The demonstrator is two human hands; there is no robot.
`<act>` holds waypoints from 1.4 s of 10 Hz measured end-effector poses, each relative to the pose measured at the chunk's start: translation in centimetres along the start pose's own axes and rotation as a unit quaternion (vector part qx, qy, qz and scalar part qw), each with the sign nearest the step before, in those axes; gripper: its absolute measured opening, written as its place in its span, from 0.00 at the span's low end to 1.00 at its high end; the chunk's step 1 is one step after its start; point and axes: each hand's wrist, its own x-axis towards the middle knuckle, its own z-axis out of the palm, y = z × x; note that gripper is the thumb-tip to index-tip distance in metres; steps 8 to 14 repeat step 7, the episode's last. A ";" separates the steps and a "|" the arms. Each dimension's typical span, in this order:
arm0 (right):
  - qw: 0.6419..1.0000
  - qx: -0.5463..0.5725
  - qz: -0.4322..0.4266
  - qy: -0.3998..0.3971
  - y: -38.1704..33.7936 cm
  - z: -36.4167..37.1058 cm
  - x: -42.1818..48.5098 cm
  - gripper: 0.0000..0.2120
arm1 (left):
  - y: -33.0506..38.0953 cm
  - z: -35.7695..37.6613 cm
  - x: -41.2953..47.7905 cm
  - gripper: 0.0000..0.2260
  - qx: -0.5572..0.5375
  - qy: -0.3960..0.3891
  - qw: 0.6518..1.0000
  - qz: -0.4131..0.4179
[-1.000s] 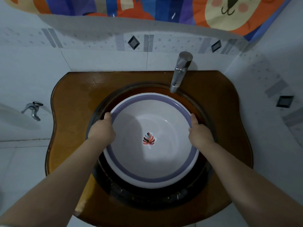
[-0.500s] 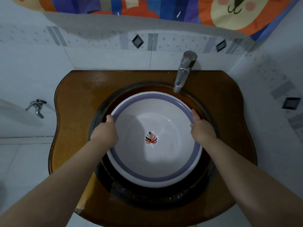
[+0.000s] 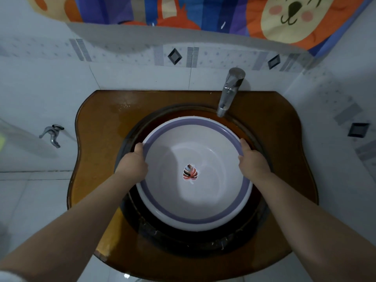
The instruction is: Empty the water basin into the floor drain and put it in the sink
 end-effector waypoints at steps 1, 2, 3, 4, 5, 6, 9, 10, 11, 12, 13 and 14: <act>0.998 0.033 -0.019 0.056 -0.1 -0.7 -0.5 0.27 | 0.1 -0.2 -0.7 0.22 0.009 0.022 1.000 -0.003; 0.988 0.085 -0.041 0.124 -0.2 -1.3 -1.0 0.25 | 0.4 -0.6 -1.2 0.11 0.044 0.087 0.995 -0.010; 0.985 0.116 -0.026 0.123 -0.6 -1.9 -1.2 0.23 | 0.8 -1.2 -1.3 0.07 0.037 0.133 0.990 0.002; 0.986 0.142 0.010 0.090 -1.0 -2.5 -1.2 0.23 | 0.9 -1.8 -0.7 0.15 -0.008 0.138 0.990 0.003; 0.986 0.150 0.023 0.068 -1.1 -3.4 -1.2 0.23 | 1.1 -2.2 -0.4 0.17 -0.030 0.136 0.990 0.007; 0.983 0.171 0.021 0.069 -1.1 -5.0 -0.7 0.23 | 2.1 -3.4 -0.2 0.19 -0.046 0.160 0.986 0.028; 0.974 0.207 0.006 0.094 -1.4 -7.1 -0.2 0.22 | 3.4 -4.9 -0.3 0.14 -0.085 0.200 0.975 0.051; 0.974 0.207 0.006 0.094 -1.4 -7.1 -0.2 0.22 | 3.4 -4.9 -0.3 0.14 -0.085 0.200 0.975 0.051; 0.974 0.207 0.006 0.094 -1.4 -7.1 -0.2 0.22 | 3.4 -4.9 -0.3 0.14 -0.085 0.200 0.975 0.051; 0.974 0.207 0.006 0.094 -1.4 -7.1 -0.2 0.22 | 3.4 -4.9 -0.3 0.14 -0.085 0.200 0.975 0.051; 0.974 0.207 0.006 0.094 -1.4 -7.1 -0.2 0.22 | 3.4 -4.9 -0.3 0.14 -0.085 0.200 0.975 0.051; 0.974 0.207 0.006 0.094 -1.4 -7.1 -0.2 0.22 | 3.4 -4.9 -0.3 0.14 -0.085 0.200 0.975 0.051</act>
